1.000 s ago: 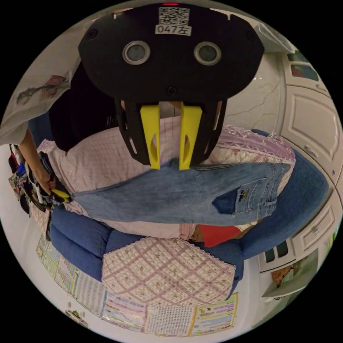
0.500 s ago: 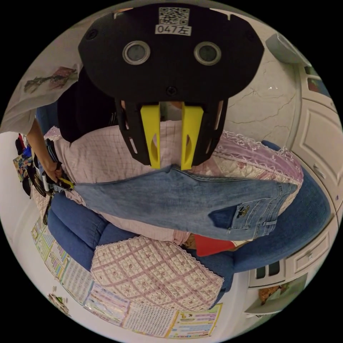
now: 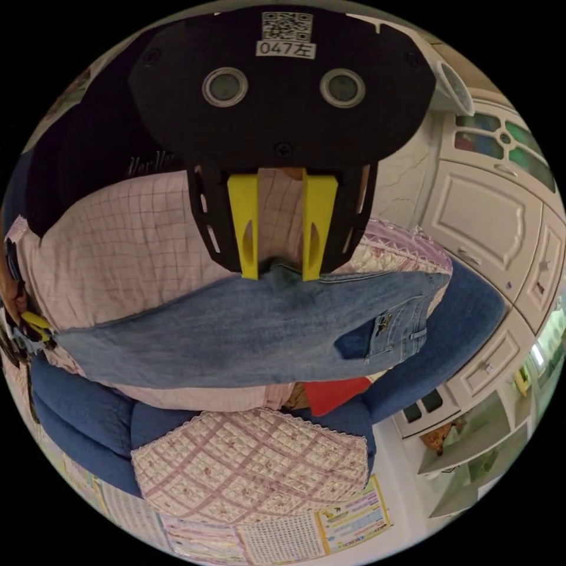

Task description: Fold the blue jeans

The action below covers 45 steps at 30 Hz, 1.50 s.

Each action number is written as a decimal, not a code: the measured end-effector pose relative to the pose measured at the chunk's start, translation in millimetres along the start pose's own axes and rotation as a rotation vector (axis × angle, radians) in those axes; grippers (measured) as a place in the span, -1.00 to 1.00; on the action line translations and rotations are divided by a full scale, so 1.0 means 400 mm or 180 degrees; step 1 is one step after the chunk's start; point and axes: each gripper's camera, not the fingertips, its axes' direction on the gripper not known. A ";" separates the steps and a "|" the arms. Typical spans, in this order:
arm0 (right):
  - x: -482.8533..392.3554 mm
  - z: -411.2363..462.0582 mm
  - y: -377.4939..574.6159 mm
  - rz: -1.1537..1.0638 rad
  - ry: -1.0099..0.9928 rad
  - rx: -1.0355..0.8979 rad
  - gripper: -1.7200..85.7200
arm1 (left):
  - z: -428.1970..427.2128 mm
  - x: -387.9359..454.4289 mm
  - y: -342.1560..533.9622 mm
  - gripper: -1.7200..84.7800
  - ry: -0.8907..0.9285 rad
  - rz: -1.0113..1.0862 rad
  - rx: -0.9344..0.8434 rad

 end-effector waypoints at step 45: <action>0.165 -0.360 0.368 -0.0614 0.0061 0.0236 -0.96 | 0.475 0.268 -0.538 -0.96 0.1837 0.1841 0.0171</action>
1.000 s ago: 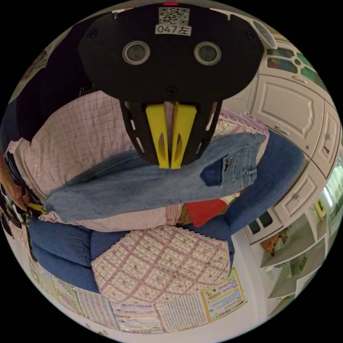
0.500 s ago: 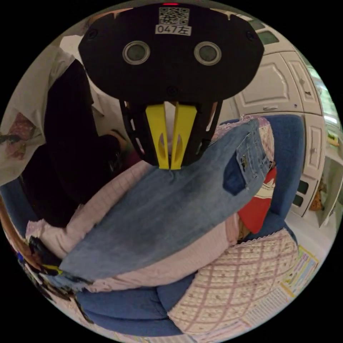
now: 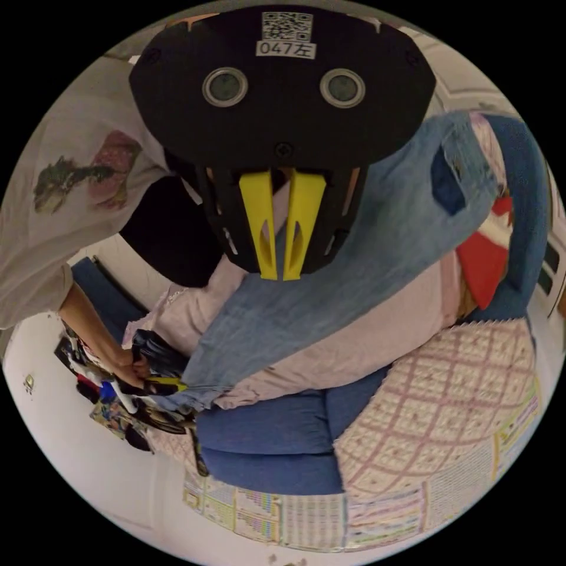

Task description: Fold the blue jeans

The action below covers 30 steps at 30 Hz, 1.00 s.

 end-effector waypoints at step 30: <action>-0.023 -0.221 -0.017 -0.0440 0.0058 -0.0177 -0.95 | 0.370 -0.616 -0.485 -0.98 0.0615 0.0824 -0.0290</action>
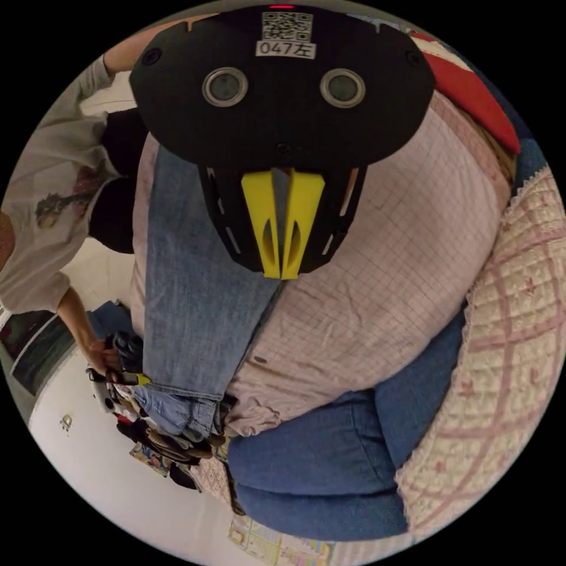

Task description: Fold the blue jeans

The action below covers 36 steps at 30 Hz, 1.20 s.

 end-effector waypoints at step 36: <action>-1.191 0.025 -0.527 -0.1710 -0.1754 -0.0746 -0.95 | -0.115 0.687 0.739 -0.98 0.0895 -0.2482 0.1638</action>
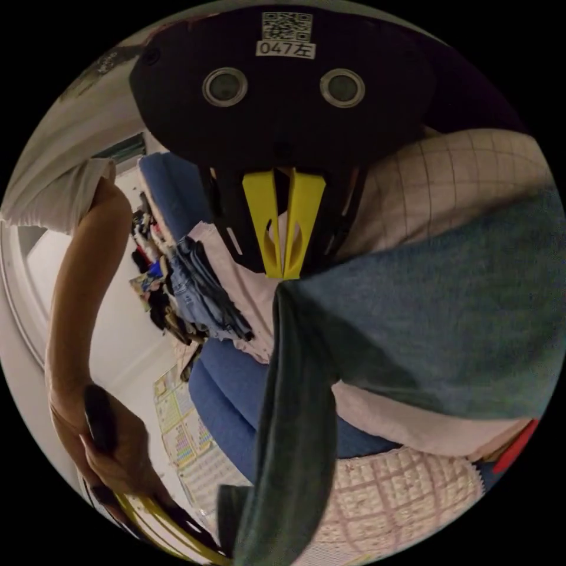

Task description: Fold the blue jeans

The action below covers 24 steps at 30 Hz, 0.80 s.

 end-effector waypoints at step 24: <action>-0.445 -0.100 0.054 0.0237 0.1596 -0.0782 -0.78 | -0.634 0.331 0.168 -0.98 -0.0662 0.0050 0.1056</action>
